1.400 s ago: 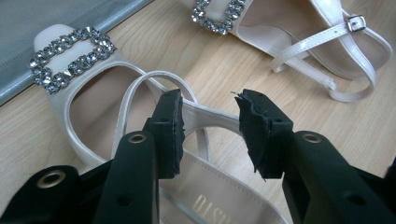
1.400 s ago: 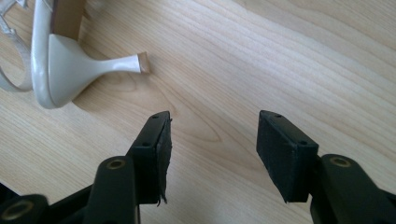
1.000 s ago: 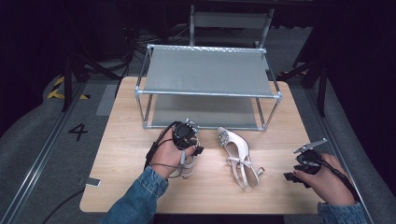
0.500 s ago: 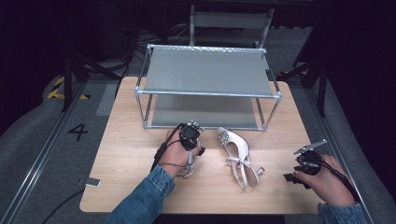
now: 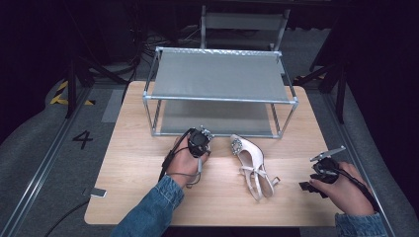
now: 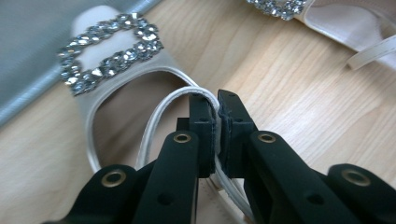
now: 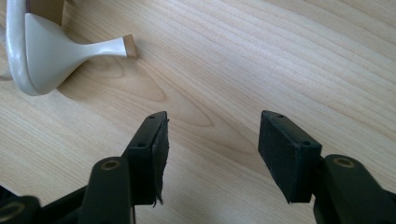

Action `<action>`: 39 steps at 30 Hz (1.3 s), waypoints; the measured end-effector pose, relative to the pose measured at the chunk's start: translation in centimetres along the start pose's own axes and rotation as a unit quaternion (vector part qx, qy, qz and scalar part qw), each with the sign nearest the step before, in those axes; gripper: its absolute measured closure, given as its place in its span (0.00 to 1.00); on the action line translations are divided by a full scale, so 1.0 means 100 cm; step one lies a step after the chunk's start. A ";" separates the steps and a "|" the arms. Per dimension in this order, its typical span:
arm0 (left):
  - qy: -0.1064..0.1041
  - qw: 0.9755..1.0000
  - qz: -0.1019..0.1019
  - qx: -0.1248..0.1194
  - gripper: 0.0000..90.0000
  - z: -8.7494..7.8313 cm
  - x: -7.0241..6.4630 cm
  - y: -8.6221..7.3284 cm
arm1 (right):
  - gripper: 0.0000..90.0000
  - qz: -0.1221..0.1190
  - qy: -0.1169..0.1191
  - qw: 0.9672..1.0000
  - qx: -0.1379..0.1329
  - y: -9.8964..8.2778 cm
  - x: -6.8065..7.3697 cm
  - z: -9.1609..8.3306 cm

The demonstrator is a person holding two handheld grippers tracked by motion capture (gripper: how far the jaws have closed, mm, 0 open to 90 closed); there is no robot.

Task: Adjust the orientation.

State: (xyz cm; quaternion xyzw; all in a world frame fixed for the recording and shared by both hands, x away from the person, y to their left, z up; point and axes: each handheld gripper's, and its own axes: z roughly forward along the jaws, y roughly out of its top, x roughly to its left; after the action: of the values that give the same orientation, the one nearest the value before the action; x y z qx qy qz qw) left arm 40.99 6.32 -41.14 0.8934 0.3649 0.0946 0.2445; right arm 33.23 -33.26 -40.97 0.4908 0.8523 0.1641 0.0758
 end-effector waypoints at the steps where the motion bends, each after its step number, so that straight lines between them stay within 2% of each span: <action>1: 0.013 1.000 0.006 -0.010 0.95 -0.008 0.002 0.001 | 0.49 0.000 -0.001 1.000 -0.003 0.001 0.000 0.000; 3: 0.016 1.000 0.004 -0.018 0.95 -0.011 0.003 0.002 | 0.49 0.002 0.000 1.000 -0.002 0.001 0.000 0.000; 5: 0.021 0.999 0.001 -0.029 0.96 -0.021 0.011 0.004 | 0.49 0.001 0.000 1.000 -0.003 0.003 -0.001 0.001; 8: 0.018 0.999 0.003 -0.041 0.96 -0.023 0.016 0.006 | 0.49 0.001 -0.001 1.000 -0.003 0.004 -0.002 0.002; 10: 0.031 0.998 0.006 -0.047 0.95 -0.025 0.022 0.010 | 0.49 0.000 0.000 1.000 -0.004 0.005 -0.002 0.005; 13: 0.054 0.997 -0.003 -0.051 0.95 -0.022 0.033 0.018 | 0.49 -0.002 -0.002 1.000 -0.005 0.006 -0.002 0.007; 15: 0.058 0.997 -0.005 -0.053 0.95 -0.021 0.036 0.020 | 0.49 -0.003 0.000 1.000 -0.005 0.006 -0.002 0.008; 18: 0.071 0.996 -0.014 -0.058 0.95 -0.017 0.051 0.029 | 0.49 -0.004 0.002 1.000 -0.003 0.007 -0.001 0.010; 23: 0.079 0.995 -0.022 -0.064 0.95 -0.010 0.060 0.035 | 0.49 -0.005 0.004 1.000 -0.001 0.007 -0.001 0.010; 26: 0.083 0.994 -0.028 -0.069 0.95 -0.004 0.063 0.038 | 0.49 -0.007 0.004 1.000 -0.004 0.007 -0.001 0.010; 27: 0.089 0.993 -0.025 -0.074 0.95 -0.003 0.063 0.039 | 0.50 -0.007 0.004 1.000 -0.005 0.007 -0.001 0.009; 30: 0.089 0.992 -0.026 -0.085 0.95 -0.001 0.060 0.043 | 0.50 -0.009 0.005 1.000 -0.008 0.008 0.000 0.009; 32: 0.091 0.992 -0.020 -0.085 0.95 0.003 0.055 0.044 | 0.50 -0.010 0.005 1.000 -0.007 0.008 0.001 0.010; 35: 0.076 0.993 -0.022 -0.086 0.95 0.010 0.049 0.042 | 0.50 -0.010 0.005 1.000 -0.006 0.008 0.002 0.009; 39: 0.094 0.991 -0.025 -0.096 0.95 0.017 0.048 0.042 | 0.49 -0.013 0.007 1.000 -0.005 0.008 0.002 0.010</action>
State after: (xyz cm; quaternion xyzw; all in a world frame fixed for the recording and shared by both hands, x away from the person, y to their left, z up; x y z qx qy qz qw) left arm 47.61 6.47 -40.48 0.8436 0.3978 0.2067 0.2955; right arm 34.08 -32.44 -41.63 0.4785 0.8582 0.1705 0.0739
